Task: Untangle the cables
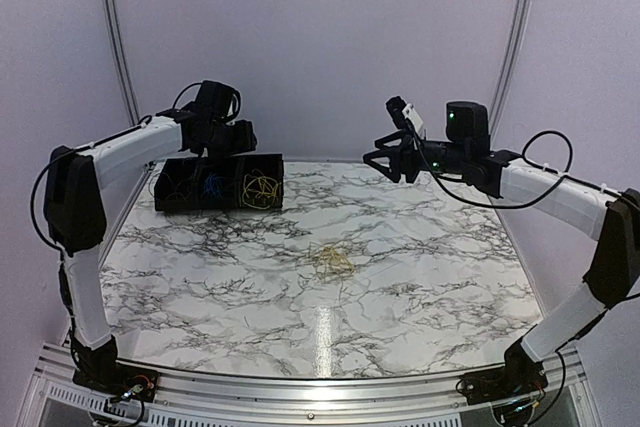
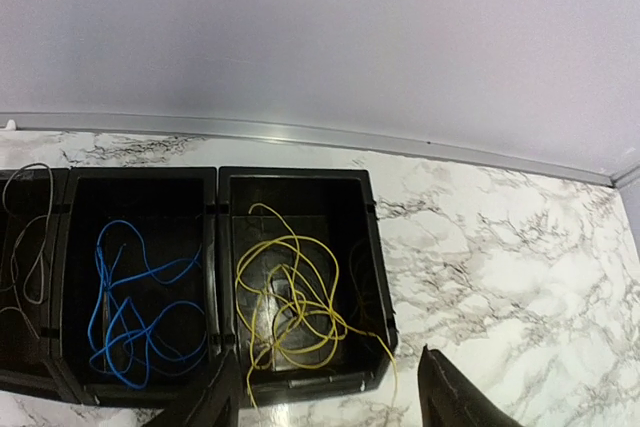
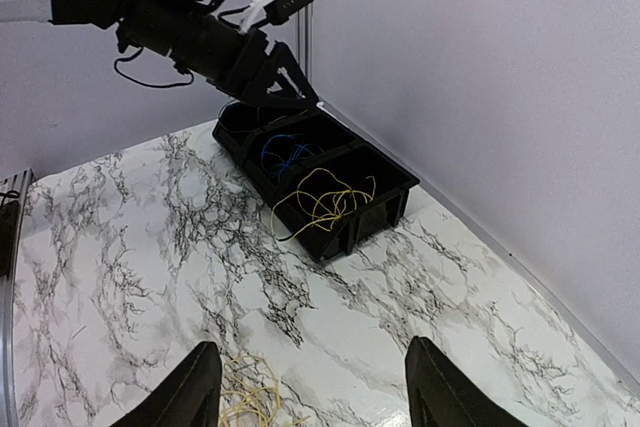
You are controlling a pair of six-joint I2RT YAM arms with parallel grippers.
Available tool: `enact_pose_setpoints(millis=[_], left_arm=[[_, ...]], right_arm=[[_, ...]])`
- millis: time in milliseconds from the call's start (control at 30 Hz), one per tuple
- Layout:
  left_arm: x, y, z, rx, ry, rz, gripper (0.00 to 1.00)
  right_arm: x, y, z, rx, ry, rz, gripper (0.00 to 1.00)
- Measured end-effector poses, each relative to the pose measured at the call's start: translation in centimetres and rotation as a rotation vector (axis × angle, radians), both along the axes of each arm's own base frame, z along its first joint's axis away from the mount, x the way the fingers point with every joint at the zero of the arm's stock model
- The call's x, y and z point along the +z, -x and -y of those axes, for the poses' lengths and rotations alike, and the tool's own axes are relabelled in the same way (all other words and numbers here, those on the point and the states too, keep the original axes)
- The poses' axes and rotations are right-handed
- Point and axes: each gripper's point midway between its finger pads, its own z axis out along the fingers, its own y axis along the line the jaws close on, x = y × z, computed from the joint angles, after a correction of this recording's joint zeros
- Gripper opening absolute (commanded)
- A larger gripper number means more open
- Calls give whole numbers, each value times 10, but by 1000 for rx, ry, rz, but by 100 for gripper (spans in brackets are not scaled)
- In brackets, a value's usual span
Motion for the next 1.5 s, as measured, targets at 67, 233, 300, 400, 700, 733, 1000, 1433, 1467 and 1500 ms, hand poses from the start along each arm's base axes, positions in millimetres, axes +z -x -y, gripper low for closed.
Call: enact_pose_setpoints(millis=[67, 233, 300, 400, 700, 733, 1000, 1433, 1467, 1500], left_arm=[[11, 20, 6, -48, 8, 4, 59], [-3, 60, 45, -239, 32, -57, 52], [-21, 77, 60, -319, 46, -115, 53], [-41, 89, 70, -374, 64, -183, 52], [-88, 89, 69, -385, 19, -303, 47], [-93, 89, 68, -385, 9, -314, 46], [-113, 81, 66, -388, -54, -332, 40], [-125, 56, 76, -439, -151, -275, 6], [-128, 55, 76, -441, -154, -276, 2], [-131, 54, 77, -441, -157, -279, 0]], right_arm=[[0, 0, 0, -3, 1, 0, 63], [-3, 0, 1, -5, 4, -4, 64], [-5, 0, 1, -5, 6, -8, 64], [-8, 2, 2, -5, 10, -14, 64], [-12, 12, 7, -7, 17, -13, 64], [-12, 13, 8, -9, 17, -13, 65], [-13, 17, 11, -16, 23, -6, 65], [-22, 18, 13, -23, 44, -19, 66], [-22, 18, 14, -25, 44, -20, 66], [-22, 17, 14, -26, 45, -19, 66]])
